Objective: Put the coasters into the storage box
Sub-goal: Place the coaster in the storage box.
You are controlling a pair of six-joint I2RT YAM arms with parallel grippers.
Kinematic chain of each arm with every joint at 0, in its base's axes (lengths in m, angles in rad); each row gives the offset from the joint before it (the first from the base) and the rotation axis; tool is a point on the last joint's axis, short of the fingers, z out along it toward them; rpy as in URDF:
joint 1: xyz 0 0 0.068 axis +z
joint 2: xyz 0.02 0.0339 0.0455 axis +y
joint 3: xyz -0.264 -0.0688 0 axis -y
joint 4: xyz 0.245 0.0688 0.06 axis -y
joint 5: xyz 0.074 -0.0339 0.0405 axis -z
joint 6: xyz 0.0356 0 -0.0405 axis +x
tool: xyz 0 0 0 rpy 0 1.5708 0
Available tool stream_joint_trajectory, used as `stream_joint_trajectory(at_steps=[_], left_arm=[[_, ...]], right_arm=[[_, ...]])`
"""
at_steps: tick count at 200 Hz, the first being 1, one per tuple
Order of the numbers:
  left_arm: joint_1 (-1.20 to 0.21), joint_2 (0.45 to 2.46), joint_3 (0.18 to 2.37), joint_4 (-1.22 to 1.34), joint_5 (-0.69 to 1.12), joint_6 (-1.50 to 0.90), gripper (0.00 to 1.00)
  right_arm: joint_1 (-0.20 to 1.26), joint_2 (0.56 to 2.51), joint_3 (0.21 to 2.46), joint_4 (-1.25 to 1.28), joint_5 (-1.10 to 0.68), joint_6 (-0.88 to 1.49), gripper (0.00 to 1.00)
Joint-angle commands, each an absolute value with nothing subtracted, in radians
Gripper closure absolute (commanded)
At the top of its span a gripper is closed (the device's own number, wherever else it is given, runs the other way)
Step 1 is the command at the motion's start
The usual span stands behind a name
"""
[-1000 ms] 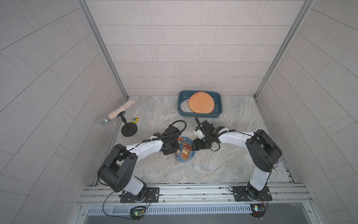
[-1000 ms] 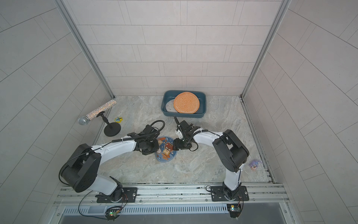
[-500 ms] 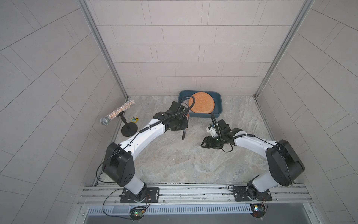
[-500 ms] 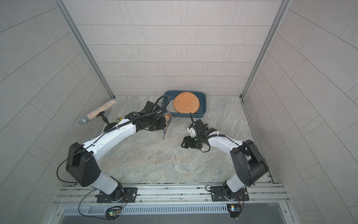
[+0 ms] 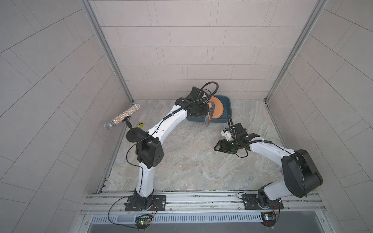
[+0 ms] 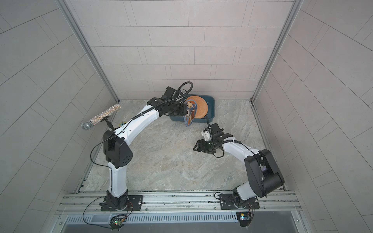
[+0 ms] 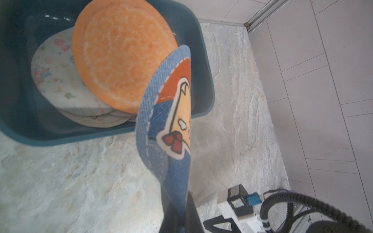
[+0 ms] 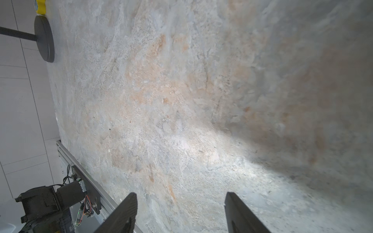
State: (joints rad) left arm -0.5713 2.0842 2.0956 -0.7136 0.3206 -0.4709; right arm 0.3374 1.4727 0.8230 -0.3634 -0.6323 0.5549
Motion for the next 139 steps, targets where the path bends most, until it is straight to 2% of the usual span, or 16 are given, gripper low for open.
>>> stream_joint_trajectory(at_steps=[1,40,87,139], left_arm=[[-0.561,2.18,2.238,-0.687,0.386,-0.443,1.0],[-0.533,2.374,2.444,-0.548,0.496,-0.527,1.0],[-0.464,2.519,2.451,-0.314,0.495,-0.661,1.0],[-0.379,2.678,2.469,-0.378,0.421,-0.717,1.0]], right_arm=[[0.311,1.44,0.807,-0.37,-0.649,0.551,0.28],[0.272,1.446,0.797,-0.373,-0.657,0.542,0.28],[0.257,1.472,0.801,-0.374,-0.66,0.543,0.28],[0.253,1.489,0.819,-0.387,-0.654,0.545,0.28]])
